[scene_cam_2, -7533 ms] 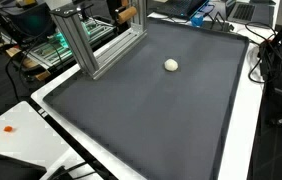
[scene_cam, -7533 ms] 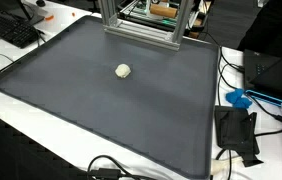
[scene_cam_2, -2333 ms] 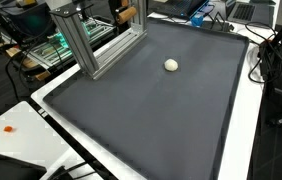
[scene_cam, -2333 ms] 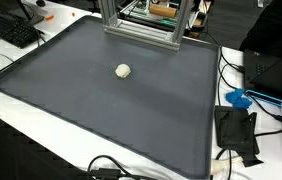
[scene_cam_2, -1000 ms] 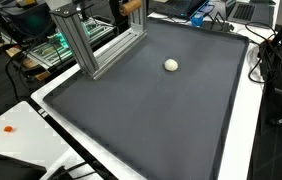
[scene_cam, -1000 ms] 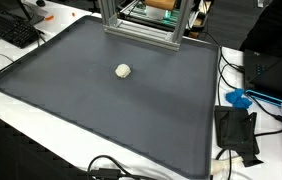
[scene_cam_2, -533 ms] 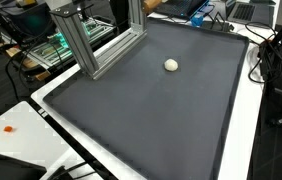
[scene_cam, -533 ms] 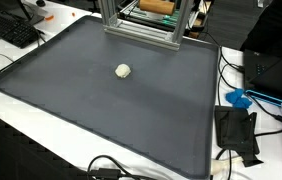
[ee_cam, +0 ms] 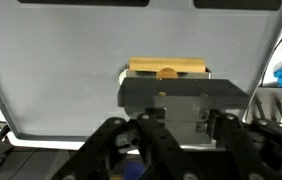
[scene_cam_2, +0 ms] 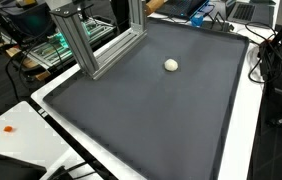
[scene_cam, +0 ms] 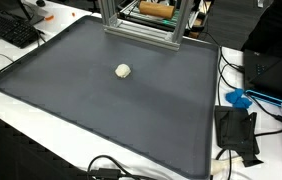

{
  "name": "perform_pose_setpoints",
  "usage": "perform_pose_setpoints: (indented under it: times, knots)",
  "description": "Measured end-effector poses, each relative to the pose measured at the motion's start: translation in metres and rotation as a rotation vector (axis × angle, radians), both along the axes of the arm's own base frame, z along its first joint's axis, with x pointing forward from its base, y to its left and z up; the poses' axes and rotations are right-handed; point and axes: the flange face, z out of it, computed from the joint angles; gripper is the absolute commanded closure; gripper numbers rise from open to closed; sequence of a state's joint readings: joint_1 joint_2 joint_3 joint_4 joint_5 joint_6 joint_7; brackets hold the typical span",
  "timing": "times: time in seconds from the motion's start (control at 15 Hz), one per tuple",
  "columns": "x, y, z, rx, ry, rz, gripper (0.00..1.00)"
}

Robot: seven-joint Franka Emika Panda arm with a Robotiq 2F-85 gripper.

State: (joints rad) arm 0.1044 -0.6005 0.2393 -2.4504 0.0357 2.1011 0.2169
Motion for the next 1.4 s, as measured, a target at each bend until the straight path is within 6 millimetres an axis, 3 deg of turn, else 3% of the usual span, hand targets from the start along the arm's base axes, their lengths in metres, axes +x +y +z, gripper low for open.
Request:
perform_pose_setpoints:
  times: [0.33,0.8,1.4]
  knots:
    - [0.011,0.006,-0.009,-0.005,-0.026,0.022,0.78]
    - [0.070,0.005,-0.058,0.050,-0.081,-0.005,0.78]
    - [0.140,-0.020,-0.108,0.058,-0.001,-0.296,0.78]
